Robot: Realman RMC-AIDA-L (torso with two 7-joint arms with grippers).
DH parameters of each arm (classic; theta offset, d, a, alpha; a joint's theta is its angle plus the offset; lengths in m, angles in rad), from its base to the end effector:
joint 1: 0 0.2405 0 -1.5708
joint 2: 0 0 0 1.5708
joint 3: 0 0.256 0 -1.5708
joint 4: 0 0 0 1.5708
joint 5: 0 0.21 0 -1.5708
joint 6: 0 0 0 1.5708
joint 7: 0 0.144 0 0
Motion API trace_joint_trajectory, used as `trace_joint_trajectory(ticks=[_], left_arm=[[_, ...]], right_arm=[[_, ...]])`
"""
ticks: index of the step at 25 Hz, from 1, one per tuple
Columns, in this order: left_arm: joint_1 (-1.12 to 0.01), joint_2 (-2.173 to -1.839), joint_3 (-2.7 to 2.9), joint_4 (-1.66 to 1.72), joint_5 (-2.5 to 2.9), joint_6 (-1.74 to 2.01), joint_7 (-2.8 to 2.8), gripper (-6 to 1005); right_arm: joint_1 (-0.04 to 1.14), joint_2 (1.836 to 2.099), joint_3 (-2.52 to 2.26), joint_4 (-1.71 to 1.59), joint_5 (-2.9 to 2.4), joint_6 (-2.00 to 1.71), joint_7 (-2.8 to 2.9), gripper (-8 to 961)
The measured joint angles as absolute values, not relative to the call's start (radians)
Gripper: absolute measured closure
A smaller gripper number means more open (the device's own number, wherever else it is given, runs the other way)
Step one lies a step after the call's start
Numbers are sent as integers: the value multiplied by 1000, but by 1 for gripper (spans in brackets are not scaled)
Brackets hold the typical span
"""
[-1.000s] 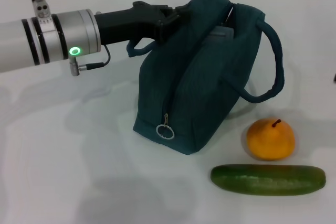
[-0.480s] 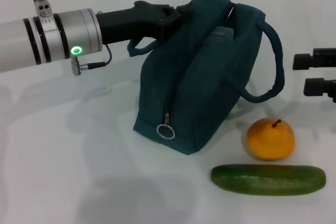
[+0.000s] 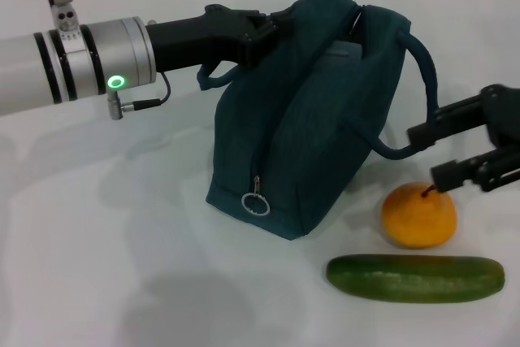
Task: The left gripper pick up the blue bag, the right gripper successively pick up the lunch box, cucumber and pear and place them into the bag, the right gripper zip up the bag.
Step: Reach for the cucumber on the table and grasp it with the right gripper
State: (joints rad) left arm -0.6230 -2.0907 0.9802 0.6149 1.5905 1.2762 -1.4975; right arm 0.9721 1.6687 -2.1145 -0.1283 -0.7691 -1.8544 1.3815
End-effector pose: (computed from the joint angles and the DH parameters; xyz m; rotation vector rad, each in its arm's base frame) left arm -0.1984 0.3833 -0.0198 -2.5629 -0.6988 -0.9139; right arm 0.1790 0.3567 0.0565 2.7296 -0.3865 -0.5731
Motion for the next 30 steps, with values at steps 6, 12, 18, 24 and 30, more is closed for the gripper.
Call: trace_joint_trajectory(ticks=[6, 12, 18, 24, 30], left_arm=[[-629, -2090, 980, 615, 1591, 1276, -1493, 963], [-630, -2091, 980, 615, 1591, 1276, -1485, 963], [-633, -2091, 982, 615, 1591, 1277, -1485, 962], [-632, -2091, 982, 615, 1591, 1278, -1485, 962], [-634, -2091, 982, 615, 1591, 1278, -1485, 962]], right_arm=[[994, 1673, -2107, -247, -871, -1720, 1475, 299], [1010, 1691, -2090, -335, -957, -1609, 1545, 300], [994, 1764, -1907, -466, -1258, -1576, 1636, 301], [880, 1873, -1573, -765, -1726, -1607, 1792, 306], [840, 1977, -1414, -895, -1993, -1685, 1860, 308]])
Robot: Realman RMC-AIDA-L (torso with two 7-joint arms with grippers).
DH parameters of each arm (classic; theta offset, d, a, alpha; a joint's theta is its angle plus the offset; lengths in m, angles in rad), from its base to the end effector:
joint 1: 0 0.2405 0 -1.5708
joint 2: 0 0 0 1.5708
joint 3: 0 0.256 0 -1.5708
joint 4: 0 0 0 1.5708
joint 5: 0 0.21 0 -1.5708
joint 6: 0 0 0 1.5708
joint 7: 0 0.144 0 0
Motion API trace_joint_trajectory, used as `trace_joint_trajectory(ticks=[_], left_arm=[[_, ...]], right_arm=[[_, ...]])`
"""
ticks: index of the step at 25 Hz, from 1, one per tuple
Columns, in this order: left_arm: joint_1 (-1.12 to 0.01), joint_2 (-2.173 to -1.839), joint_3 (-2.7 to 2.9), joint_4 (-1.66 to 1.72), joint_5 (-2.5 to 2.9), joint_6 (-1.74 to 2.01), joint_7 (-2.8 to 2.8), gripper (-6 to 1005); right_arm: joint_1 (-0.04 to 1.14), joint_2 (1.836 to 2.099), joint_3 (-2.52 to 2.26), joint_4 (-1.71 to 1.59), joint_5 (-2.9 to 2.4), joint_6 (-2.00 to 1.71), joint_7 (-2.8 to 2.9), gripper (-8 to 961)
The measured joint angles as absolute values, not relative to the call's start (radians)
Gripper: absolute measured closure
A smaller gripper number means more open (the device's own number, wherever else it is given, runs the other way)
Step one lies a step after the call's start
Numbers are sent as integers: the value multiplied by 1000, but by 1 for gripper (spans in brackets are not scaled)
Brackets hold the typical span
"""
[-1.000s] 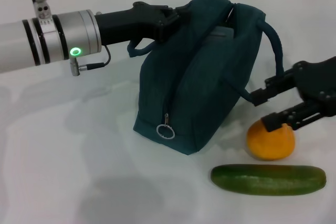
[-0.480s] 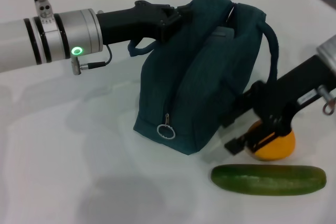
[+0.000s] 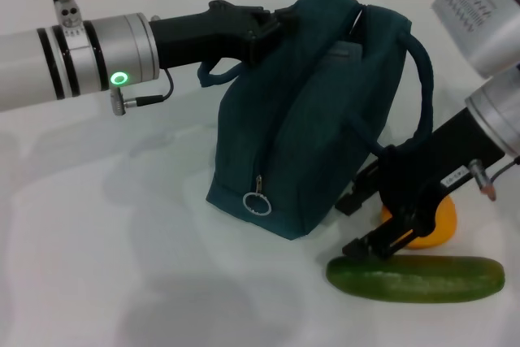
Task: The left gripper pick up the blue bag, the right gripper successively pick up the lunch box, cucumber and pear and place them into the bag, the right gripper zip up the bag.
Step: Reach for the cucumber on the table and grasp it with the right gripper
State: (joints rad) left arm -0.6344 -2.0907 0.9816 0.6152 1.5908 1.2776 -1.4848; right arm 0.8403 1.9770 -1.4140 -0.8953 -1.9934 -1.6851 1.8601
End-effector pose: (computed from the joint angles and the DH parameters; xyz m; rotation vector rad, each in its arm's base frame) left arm -0.1938 0.3853 -0.0201 -2.5736 -0.6665 -0.9132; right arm 0.1306 0.3456 -0.0286 2.8927 -0.1858 0.0943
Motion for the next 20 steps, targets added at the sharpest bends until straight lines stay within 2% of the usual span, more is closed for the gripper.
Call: trace_joint_trajectory(ticks=[6, 19, 20], left_arm=[[-637, -2091, 982, 615, 1591, 1277, -1485, 962], [-646, -2091, 980, 600, 1591, 1276, -1482, 962], [-646, -2091, 978, 597, 1590, 1274, -1482, 962]], right_arm=[[841, 2008, -1418, -937, -2063, -1678, 1910, 309], [868, 2015, -1565, -1009, -2139, -1615, 2081, 311], [871, 2015, -1568, -1011, -2141, -1614, 2087, 286]])
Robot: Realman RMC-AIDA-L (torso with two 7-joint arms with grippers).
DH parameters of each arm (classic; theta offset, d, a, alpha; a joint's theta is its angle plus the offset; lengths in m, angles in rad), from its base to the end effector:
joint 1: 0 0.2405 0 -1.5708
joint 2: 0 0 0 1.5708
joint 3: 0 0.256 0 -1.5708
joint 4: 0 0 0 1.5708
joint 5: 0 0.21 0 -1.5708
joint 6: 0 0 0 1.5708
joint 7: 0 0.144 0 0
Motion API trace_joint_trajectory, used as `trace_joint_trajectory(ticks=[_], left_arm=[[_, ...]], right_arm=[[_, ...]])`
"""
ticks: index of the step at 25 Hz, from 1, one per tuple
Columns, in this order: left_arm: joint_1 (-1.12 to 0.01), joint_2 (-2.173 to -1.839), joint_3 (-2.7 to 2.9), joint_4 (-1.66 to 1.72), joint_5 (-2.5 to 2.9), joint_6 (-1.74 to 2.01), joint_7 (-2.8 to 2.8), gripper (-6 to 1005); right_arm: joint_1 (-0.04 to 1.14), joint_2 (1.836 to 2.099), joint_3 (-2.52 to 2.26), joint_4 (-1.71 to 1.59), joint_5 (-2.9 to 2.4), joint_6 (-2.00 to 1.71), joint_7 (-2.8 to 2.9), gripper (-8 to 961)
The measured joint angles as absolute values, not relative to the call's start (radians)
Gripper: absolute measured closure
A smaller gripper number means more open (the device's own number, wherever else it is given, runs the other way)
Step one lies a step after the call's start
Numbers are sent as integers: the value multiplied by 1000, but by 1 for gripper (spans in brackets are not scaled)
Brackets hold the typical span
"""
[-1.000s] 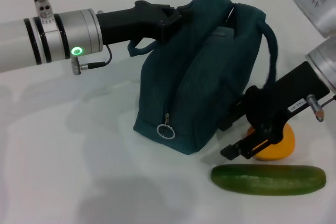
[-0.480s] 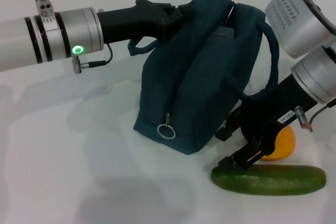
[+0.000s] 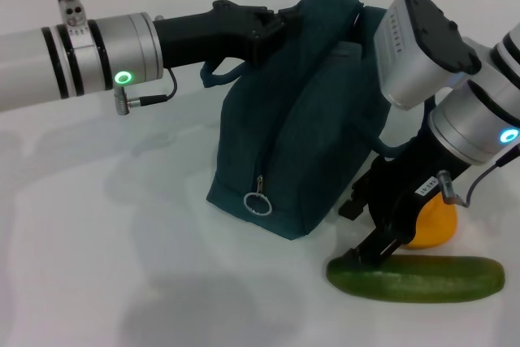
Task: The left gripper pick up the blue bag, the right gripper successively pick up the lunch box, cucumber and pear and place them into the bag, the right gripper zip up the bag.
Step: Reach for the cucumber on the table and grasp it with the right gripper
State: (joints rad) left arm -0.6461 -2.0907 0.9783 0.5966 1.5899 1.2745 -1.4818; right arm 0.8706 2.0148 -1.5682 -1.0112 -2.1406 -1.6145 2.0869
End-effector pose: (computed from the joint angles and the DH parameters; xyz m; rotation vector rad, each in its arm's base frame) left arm -0.1925 0.3864 -0.0226 -2.5761 -0.6754 -0.9165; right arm 0.1160 0.3421 -0.0533 2.9373 -0.2117 0.4193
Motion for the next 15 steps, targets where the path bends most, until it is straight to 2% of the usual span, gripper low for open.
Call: trace_joint_trajectory(ticks=[12, 15], left_arm=[[-652, -2091, 976, 581, 1577, 1245, -1482, 962], [-652, -2091, 979, 580, 1566, 1232, -1482, 962]], right_arm=[[883, 2018, -1660, -1038, -2177, -1612, 2106, 96], [888, 2022, -1700, -1041, -2177, -1591, 2119, 98]])
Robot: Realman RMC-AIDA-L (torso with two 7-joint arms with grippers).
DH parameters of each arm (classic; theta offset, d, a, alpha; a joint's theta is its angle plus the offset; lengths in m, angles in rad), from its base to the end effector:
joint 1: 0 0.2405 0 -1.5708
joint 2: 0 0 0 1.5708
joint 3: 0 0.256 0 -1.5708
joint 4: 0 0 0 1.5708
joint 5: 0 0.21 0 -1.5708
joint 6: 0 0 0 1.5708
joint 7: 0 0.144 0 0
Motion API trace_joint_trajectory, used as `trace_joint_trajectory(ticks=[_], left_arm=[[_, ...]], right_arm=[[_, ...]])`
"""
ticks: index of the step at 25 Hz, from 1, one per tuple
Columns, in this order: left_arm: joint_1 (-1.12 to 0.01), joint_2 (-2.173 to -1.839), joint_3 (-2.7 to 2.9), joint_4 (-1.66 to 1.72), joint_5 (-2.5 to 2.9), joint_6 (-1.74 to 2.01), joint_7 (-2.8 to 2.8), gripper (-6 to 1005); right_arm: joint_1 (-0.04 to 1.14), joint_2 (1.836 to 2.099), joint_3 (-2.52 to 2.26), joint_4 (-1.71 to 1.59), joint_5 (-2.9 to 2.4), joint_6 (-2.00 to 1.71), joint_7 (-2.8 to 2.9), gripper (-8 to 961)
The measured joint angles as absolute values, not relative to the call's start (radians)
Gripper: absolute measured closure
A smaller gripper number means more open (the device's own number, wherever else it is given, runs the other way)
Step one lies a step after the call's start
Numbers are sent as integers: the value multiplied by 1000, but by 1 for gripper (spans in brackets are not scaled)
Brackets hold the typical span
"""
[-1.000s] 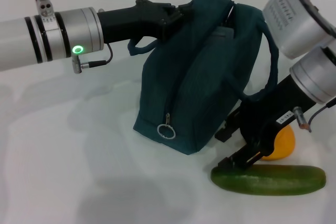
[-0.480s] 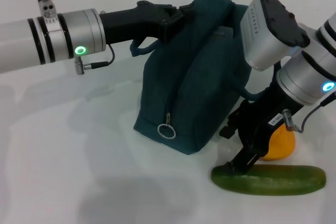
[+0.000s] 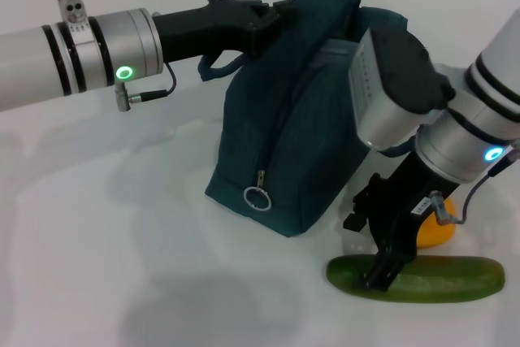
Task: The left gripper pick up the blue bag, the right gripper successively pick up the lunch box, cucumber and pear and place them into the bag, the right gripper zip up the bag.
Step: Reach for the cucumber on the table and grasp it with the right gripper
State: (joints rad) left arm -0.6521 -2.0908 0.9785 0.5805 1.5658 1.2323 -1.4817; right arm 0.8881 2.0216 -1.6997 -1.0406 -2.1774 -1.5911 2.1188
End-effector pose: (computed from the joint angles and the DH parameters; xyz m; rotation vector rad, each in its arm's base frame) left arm -0.1943 0.3920 -0.0227 -2.5302 -0.7070 -0.9179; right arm 0.1142 0.3320 -0.0690 2.9059 -0.0910 0.5838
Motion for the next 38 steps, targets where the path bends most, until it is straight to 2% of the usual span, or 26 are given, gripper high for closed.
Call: trace_joint_trajectory(ticks=[33, 38], left_arm=[[-667, -2089, 981, 581, 1564, 1231, -1447, 963], [-667, -2088, 982, 580, 1564, 1234, -1447, 963]], right_arm=[[889, 2028, -1915, -1049, -2179, -1459, 2221, 129], [888, 2028, -1900, -1054, -2155, -1473, 2217, 331]])
